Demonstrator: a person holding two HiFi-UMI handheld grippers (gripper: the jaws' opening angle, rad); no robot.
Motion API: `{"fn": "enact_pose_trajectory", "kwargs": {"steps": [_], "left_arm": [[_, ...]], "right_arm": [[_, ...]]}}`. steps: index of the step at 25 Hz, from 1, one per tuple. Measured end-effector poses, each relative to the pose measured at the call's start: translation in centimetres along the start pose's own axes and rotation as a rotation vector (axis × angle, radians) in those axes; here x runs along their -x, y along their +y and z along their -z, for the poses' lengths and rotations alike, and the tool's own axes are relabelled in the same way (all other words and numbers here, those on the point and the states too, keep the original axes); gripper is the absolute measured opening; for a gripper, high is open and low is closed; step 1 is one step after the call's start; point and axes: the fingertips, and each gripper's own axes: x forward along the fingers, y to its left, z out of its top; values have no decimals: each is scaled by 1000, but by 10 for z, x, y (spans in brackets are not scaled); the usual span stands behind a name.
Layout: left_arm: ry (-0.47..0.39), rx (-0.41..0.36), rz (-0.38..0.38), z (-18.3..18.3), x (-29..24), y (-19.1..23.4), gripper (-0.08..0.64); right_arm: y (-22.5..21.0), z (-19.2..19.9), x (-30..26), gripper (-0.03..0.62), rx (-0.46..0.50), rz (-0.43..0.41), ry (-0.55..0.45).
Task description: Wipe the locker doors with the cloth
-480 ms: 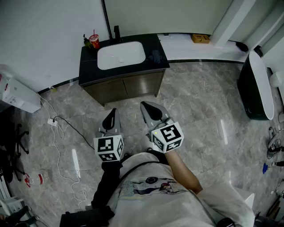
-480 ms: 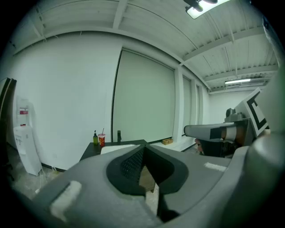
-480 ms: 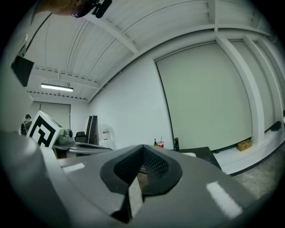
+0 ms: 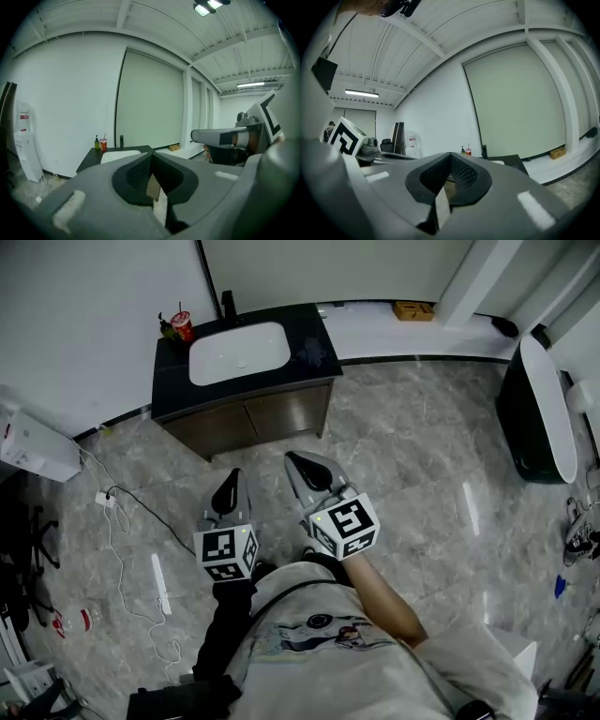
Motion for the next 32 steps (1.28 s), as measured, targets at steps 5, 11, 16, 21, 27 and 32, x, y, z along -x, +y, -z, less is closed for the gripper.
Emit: {"fn": "enact_pose_trajectory", "kwargs": {"steps": [5, 11, 16, 21, 27, 32], "left_arm": [[16, 8, 0, 6, -8, -18, -2], [56, -8, 34, 15, -23, -50, -2], [87, -20, 56, 23, -42, -51, -2], [109, -5, 100, 30, -84, -41, -2], [94, 22, 196, 14, -168, -35, -2], [96, 36, 219, -8, -226, 3, -2]], "right_arm": [[-9, 6, 11, 3, -6, -20, 1], [-31, 20, 29, 5, -48, -13, 19], [-54, 38, 25, 5, -96, 27, 36], [-77, 48, 0, 5, -109, 68, 62], [-127, 55, -47, 5, -114, 135, 118], [-168, 42, -113, 5, -101, 158, 152]]}}
